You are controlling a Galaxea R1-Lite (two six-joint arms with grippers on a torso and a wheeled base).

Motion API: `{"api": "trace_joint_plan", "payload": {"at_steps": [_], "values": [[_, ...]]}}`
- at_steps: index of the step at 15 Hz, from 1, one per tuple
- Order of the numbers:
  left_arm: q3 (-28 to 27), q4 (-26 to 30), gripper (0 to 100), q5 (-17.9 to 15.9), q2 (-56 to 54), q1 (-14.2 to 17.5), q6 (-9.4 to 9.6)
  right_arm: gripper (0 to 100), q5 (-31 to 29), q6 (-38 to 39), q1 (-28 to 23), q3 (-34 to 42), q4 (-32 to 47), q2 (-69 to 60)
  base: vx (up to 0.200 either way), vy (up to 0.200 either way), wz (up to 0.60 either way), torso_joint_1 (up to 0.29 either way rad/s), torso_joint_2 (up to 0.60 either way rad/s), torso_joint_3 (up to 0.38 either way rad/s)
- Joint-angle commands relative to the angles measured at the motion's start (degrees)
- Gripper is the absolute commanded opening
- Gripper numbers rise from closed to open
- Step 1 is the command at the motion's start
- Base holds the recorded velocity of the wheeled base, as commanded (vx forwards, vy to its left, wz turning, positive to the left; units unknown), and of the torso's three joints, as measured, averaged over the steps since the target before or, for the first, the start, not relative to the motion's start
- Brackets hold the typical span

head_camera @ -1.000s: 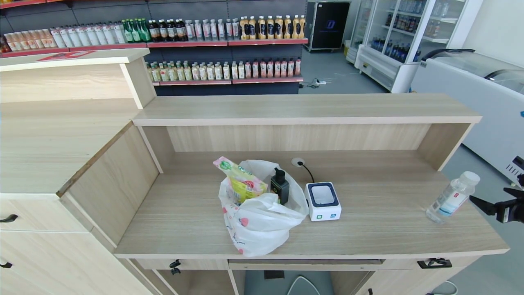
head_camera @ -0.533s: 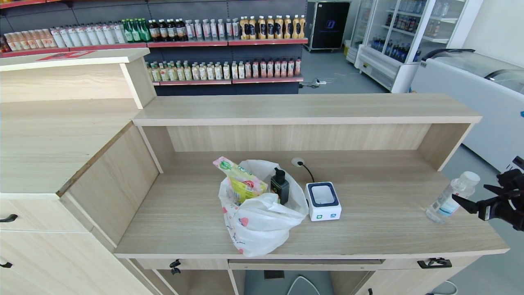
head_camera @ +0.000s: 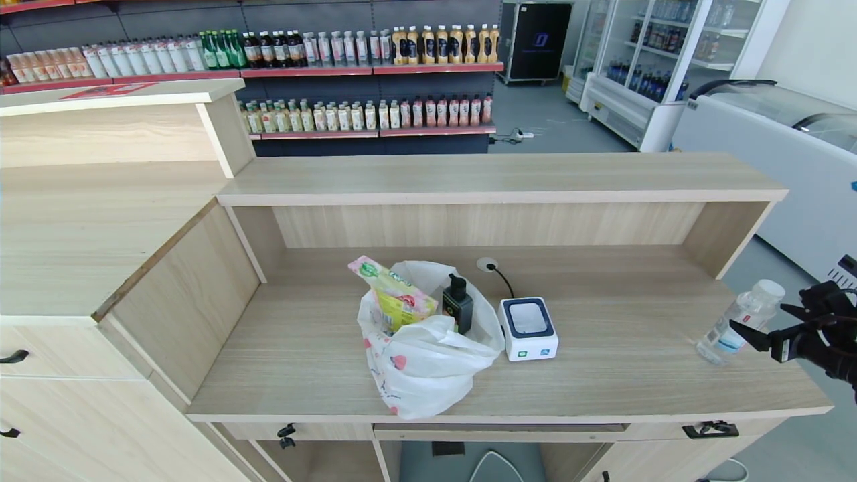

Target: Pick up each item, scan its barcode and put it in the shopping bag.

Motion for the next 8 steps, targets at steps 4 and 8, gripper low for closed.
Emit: {"api": "trace_joint_plan", "payload": {"at_steps": [4, 8], "values": [[0.0, 0.0, 100, 0.0, 0.06, 0.0, 0.04, 100, -0.06, 0.23, 2.03, -3.45, 0.07, 2.33, 0.0, 0.0, 0.0, 0.0, 0.0, 0.0], [0.0, 0.0, 100, 0.0, 0.06, 0.0, 0.04, 100, -0.06, 0.06, 3.18, -4.42, -0.02, 3.56, 0.0, 0.0, 0.0, 0.0, 0.0, 0.0]]}}
